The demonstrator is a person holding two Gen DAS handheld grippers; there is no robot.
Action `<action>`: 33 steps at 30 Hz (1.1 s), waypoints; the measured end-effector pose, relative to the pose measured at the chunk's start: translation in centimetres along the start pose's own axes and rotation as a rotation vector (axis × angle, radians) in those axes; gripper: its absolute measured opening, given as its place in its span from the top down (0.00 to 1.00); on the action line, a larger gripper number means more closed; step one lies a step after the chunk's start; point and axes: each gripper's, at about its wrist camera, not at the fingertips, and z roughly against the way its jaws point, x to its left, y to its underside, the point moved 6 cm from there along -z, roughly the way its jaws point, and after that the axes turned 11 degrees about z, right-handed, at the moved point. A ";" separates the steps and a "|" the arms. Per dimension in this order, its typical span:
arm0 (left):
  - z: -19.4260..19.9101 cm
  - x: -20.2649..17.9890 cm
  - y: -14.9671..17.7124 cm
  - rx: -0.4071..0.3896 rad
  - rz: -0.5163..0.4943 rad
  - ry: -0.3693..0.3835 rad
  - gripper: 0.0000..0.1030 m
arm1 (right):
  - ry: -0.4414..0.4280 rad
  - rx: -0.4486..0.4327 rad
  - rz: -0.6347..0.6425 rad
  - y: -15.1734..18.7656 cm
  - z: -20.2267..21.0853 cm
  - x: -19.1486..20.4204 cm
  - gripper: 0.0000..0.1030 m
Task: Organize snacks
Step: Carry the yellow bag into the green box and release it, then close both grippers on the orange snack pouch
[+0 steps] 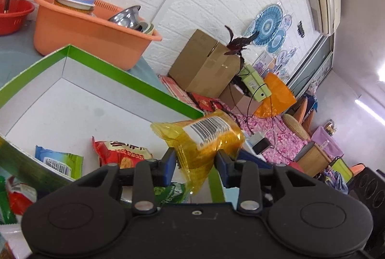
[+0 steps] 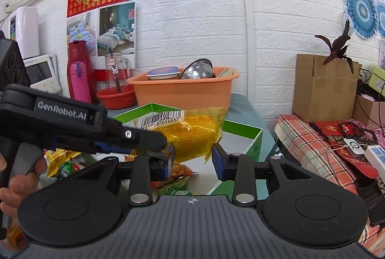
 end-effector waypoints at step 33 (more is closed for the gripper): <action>19.0 5.5 7.7 -0.126 0.104 -0.256 0.00 | -0.207 0.106 0.011 3.3 7.1 12.2 0.00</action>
